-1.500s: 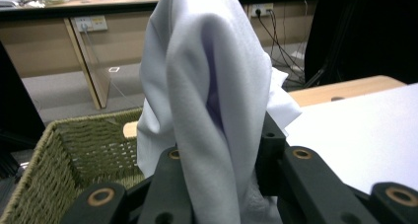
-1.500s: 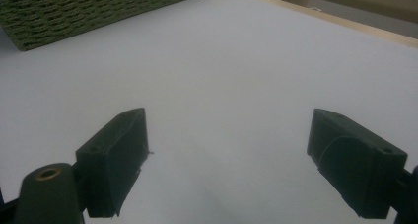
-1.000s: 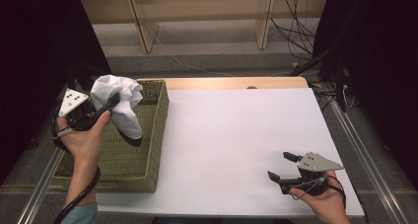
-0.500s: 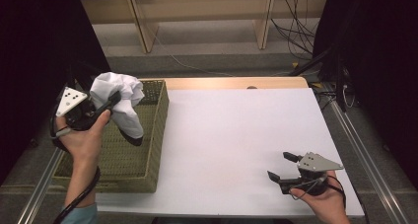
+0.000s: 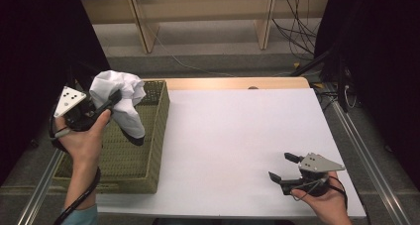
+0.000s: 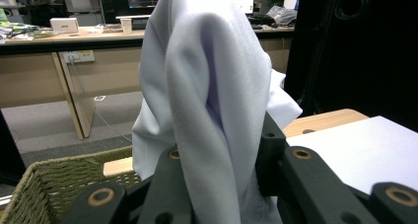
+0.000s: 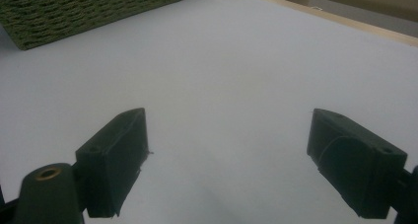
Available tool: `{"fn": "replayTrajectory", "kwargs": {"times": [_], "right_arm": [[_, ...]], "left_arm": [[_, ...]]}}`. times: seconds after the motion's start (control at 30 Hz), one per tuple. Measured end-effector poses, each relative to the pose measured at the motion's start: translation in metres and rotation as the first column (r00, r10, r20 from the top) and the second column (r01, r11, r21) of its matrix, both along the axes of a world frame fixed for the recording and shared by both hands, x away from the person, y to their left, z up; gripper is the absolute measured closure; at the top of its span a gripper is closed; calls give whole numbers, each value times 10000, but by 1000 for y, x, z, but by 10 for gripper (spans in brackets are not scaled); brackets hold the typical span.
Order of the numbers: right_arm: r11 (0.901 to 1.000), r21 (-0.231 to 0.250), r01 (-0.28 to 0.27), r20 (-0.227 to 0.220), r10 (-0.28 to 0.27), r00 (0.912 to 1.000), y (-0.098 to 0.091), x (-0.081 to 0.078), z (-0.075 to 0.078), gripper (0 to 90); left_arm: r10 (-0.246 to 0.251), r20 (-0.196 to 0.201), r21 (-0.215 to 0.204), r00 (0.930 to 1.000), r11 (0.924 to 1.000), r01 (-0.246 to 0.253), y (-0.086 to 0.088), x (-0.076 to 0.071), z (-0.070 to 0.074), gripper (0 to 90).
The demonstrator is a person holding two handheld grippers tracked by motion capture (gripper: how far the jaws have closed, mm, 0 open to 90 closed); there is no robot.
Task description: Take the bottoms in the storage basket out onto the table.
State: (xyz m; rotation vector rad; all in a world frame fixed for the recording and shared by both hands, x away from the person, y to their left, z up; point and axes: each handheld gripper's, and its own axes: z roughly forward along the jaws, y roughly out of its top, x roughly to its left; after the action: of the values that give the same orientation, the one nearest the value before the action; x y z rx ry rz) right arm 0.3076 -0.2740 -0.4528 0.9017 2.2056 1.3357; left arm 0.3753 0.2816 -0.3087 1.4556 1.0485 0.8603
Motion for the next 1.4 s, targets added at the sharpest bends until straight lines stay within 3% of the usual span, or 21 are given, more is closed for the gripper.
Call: {"fn": "replayTrajectory", "kwargs": {"times": [1.4], "right_arm": [[10000,-4,21,-36,-21,10000,0,1,-1,169]], "left_arm": [[-484,468,-31,9977,9988,486,-14,-11,16,748]]}}
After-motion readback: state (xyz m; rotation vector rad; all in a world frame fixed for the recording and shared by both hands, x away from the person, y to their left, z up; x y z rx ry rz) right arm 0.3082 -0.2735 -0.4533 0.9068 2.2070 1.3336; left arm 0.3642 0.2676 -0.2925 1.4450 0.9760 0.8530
